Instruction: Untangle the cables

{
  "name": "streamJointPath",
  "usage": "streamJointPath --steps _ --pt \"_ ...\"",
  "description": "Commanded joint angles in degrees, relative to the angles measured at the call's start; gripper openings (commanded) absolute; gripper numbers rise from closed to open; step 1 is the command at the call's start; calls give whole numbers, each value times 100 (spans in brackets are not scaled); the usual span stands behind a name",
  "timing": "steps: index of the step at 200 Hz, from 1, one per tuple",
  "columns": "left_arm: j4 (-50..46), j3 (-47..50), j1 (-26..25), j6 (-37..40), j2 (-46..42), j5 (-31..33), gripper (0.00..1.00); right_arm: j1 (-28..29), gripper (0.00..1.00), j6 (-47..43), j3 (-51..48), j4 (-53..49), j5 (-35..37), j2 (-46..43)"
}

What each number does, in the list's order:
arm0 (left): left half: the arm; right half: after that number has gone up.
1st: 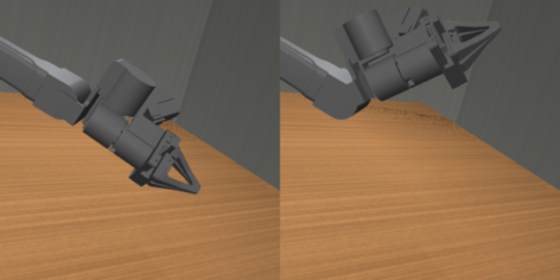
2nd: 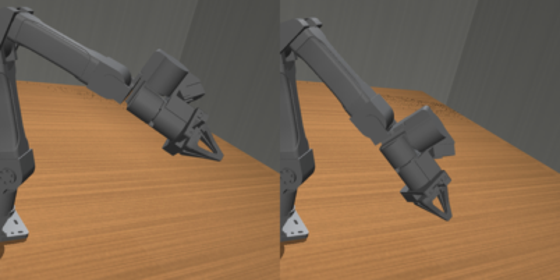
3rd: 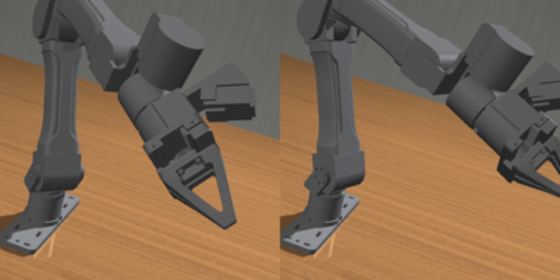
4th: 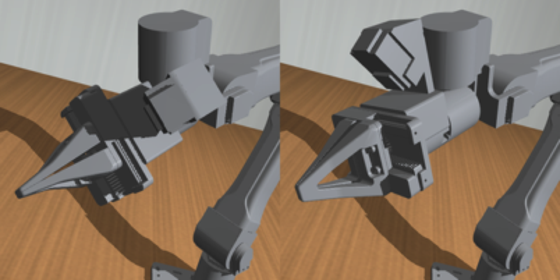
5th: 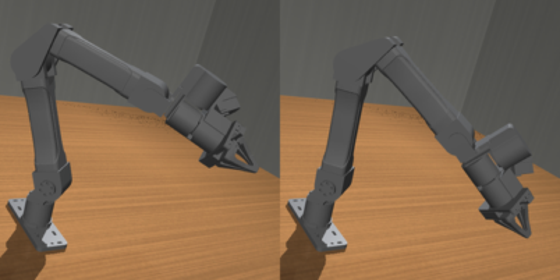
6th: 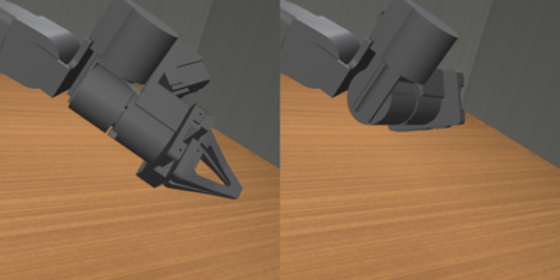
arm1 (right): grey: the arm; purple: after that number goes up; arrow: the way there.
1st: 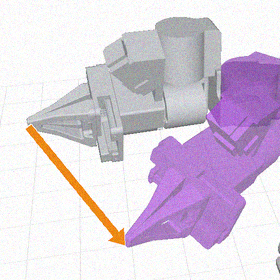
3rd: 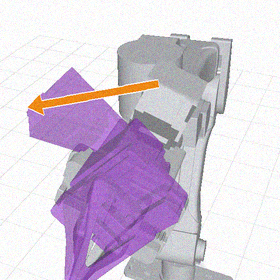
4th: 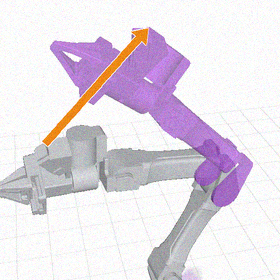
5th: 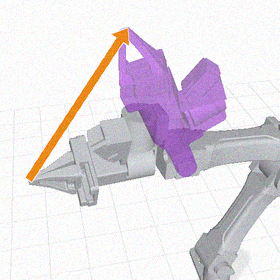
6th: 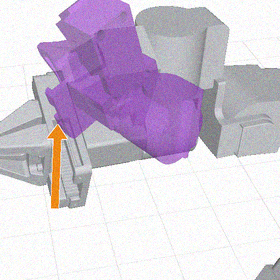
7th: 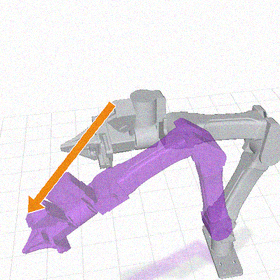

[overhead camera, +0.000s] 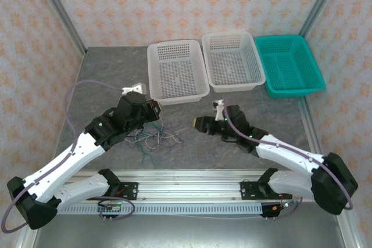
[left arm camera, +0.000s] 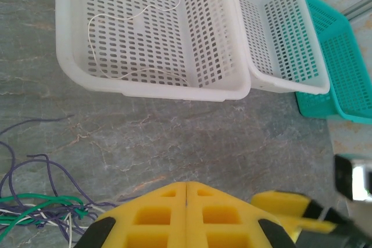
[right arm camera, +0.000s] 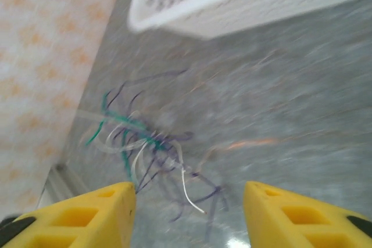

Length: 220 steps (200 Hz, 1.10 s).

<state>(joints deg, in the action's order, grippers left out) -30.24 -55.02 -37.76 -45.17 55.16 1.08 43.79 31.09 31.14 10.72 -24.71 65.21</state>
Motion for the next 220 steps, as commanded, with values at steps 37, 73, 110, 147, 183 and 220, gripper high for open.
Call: streamJointPath --steps 37,73,110,147,183,220 --pt "124 -28 5 -86 -162 38 0 1042 55 -566 633 1607 55 2012" --pt "27 -87 5 -66 -261 54 0 1186 59 -833 891 2316 397 3082" --pt "102 -143 5 -128 -364 -112 0 1277 65 -1069 1380 2712 -369 3914" --pt "132 -380 5 -211 -434 -256 0 1299 40 -883 1477 3425 74 4525" --pt "-906 -833 26 -247 -638 961 0 1205 3 -797 1057 3415 682 4329" --pt "-1188 -740 1215 -16 -946 990 0 671 0 -55 -91 3363 1052 3645"
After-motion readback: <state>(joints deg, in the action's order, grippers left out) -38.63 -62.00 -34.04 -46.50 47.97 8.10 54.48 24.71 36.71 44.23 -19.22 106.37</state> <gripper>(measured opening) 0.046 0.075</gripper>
